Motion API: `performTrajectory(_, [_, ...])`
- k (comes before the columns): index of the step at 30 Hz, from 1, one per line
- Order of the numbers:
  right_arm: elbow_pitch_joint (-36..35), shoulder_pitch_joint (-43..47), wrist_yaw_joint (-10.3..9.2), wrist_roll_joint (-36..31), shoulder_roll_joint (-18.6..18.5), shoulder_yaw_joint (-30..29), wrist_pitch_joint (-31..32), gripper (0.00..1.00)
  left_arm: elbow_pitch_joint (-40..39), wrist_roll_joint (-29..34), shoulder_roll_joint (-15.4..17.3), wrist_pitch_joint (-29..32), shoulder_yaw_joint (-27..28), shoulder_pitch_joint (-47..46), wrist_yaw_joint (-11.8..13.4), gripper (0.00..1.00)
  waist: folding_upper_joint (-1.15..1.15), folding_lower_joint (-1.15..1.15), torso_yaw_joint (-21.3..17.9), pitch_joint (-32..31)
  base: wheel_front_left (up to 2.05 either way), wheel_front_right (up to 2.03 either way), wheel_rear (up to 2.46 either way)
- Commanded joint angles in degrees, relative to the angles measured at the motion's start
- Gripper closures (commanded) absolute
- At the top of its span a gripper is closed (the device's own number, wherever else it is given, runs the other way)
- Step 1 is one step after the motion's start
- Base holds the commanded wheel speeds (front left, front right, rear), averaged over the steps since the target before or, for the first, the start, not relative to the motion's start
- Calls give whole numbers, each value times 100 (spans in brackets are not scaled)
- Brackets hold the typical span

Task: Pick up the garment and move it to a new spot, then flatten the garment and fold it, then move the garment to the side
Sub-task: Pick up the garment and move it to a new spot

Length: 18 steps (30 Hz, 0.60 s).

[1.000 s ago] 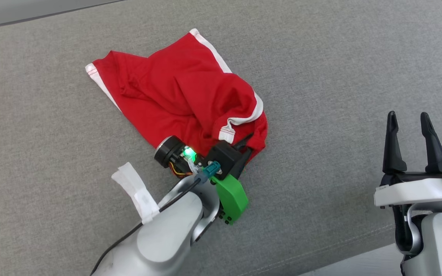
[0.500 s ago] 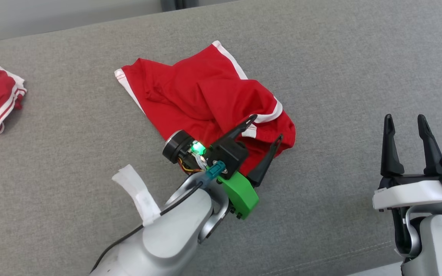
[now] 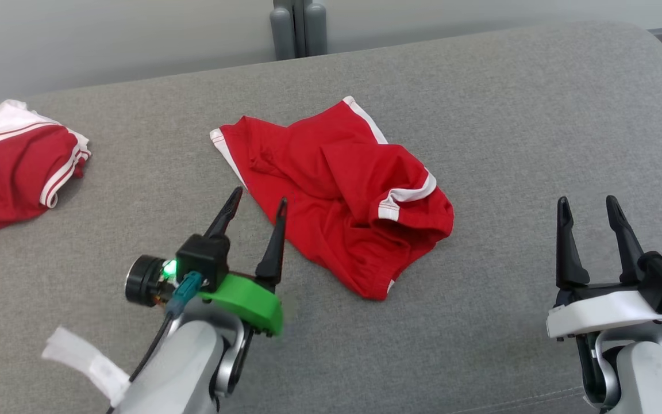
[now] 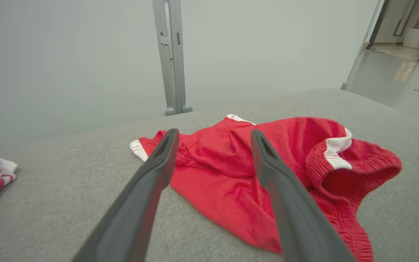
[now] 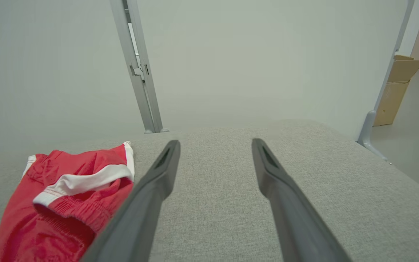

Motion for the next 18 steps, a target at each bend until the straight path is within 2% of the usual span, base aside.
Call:
performTrajectory(1, [26,88,0,10,-14,24,-18,0,-114,78,85,-18,194,279,63,0,0,0,60,-69,0,0,0])
performTrajectory(10, [167,205,0,40,-15,240,-18,0,-702,513,-70,-19,1598,1580,27,0,0,0,162,-224,0,0,0])
performTrajectory(18, [311,332,0,109,-15,357,-18,0,-814,822,-367,-12,2363,2161,-281,0,0,0,215,-375,0,0,0])
